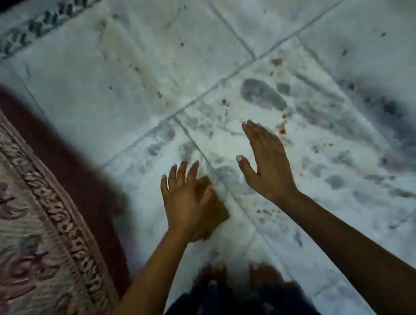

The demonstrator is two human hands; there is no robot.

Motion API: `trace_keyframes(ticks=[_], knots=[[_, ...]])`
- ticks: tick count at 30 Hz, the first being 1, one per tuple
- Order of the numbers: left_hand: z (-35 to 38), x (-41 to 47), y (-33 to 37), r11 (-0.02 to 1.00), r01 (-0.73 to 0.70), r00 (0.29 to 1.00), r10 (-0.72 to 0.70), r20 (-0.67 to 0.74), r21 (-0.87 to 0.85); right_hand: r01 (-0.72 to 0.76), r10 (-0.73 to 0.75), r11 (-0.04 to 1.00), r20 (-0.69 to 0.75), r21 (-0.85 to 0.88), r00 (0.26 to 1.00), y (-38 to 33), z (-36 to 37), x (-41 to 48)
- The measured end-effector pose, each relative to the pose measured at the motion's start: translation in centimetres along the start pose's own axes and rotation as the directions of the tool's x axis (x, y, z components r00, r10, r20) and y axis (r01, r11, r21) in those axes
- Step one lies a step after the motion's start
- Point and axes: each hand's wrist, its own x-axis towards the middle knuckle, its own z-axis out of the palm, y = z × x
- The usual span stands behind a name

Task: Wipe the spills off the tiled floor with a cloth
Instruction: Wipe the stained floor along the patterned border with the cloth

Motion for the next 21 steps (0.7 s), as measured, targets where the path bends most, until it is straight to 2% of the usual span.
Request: trace_keyframes(ticks=[2,5,7,15,21], knots=[[4.1,0.0,-1.8,0.997,0.067,0.996,-0.069,-0.058,-0.042,0.026,-0.026,1.000,0.012,-0.013,1.000,2.1,4.6,0.4],[9.1,-0.8,-3.1,0.996,0.082,0.983,-0.085,-0.165,-0.026,0.083,-0.080,0.995,0.050,-0.050,0.996,4.7,9.7,0.9],[11.3,-1.4,-3.7,0.997,0.073,0.981,-0.071,-0.183,0.003,0.120,-0.118,0.991,0.042,-0.061,0.992,5.6,11.7,1.3],[12.4,-0.9,-5.0,0.967,0.012,0.980,0.040,-0.197,0.255,0.151,-0.151,0.988,0.005,-0.013,0.988,4.5,11.9,1.6],[11.3,0.6,-5.7,0.975,-0.085,0.953,0.140,-0.269,0.206,0.175,-0.175,0.985,0.015,0.003,0.984,4.6,10.7,1.0]])
